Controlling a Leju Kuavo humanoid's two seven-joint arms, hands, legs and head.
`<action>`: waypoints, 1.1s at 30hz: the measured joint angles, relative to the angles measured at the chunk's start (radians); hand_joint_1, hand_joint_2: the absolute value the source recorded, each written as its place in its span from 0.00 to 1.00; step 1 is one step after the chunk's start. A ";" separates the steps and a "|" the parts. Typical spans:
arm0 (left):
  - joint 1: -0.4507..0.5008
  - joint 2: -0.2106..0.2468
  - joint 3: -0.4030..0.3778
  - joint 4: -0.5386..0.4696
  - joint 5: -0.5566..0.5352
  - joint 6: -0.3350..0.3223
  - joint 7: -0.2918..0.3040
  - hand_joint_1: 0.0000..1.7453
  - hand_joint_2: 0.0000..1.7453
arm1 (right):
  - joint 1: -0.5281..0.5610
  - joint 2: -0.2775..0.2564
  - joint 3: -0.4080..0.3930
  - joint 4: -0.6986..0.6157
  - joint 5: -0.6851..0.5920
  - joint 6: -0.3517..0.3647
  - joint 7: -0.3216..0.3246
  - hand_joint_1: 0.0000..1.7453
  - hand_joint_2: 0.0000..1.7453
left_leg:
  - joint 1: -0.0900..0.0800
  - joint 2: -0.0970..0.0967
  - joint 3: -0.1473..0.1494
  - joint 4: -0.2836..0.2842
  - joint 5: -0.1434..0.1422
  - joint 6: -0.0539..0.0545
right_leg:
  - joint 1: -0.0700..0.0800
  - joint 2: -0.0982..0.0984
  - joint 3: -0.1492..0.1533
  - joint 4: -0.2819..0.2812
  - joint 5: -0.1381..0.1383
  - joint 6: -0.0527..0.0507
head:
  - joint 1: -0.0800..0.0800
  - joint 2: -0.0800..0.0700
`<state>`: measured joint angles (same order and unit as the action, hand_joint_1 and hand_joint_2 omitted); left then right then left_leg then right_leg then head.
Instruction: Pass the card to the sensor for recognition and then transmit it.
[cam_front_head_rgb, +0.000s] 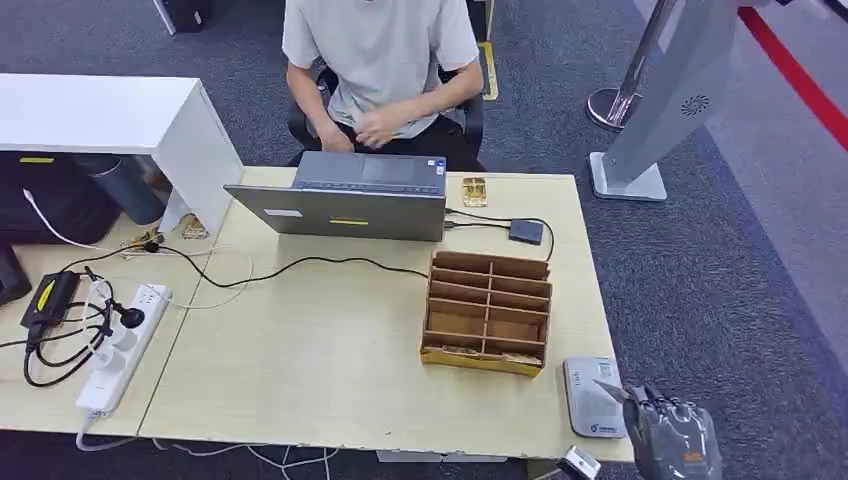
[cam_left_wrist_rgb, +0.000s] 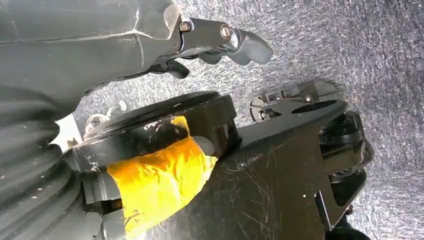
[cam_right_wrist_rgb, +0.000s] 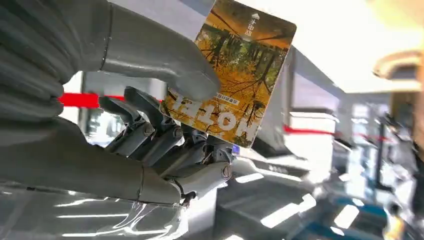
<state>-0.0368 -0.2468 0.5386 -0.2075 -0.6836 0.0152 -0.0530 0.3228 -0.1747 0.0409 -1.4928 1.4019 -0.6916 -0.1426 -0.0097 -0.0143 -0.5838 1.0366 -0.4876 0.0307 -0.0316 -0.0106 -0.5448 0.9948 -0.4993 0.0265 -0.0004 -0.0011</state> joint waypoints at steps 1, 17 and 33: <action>0.000 0.000 0.001 0.000 0.002 0.005 0.002 0.00 1.00 | -0.005 0.007 -0.013 0.015 -0.001 -0.008 -0.010 1.00 1.00 | 0.000 0.000 0.000 0.000 0.000 0.000 | 0.000 0.000 0.000 0.000 0.000 0.000 | 0.000 0.000; -0.001 0.000 0.011 0.000 -0.002 0.009 0.017 0.00 1.00 | -0.045 0.071 -0.093 0.241 0.014 -0.013 -0.019 1.00 1.00 | 0.000 0.001 0.001 0.000 0.000 0.000 | 0.000 0.001 0.000 0.000 0.000 0.000 | 0.000 0.000; -0.005 0.000 0.013 0.000 -0.071 0.005 0.009 0.00 1.00 | -0.257 -0.075 -0.054 -0.141 -0.216 0.009 0.015 1.00 1.00 | -0.001 0.004 0.002 0.001 0.001 0.001 | 0.000 0.004 0.001 0.000 0.003 0.000 | 0.000 0.000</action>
<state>-0.0415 -0.2468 0.5516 -0.2075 -0.7542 0.0206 -0.0443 0.0656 -0.2498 -0.0127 -1.6342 1.1860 -0.6821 -0.1274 -0.0105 -0.0103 -0.5823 1.0372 -0.4865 0.0315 -0.0319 -0.0065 -0.5442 0.9950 -0.4960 0.0267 -0.0007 -0.0011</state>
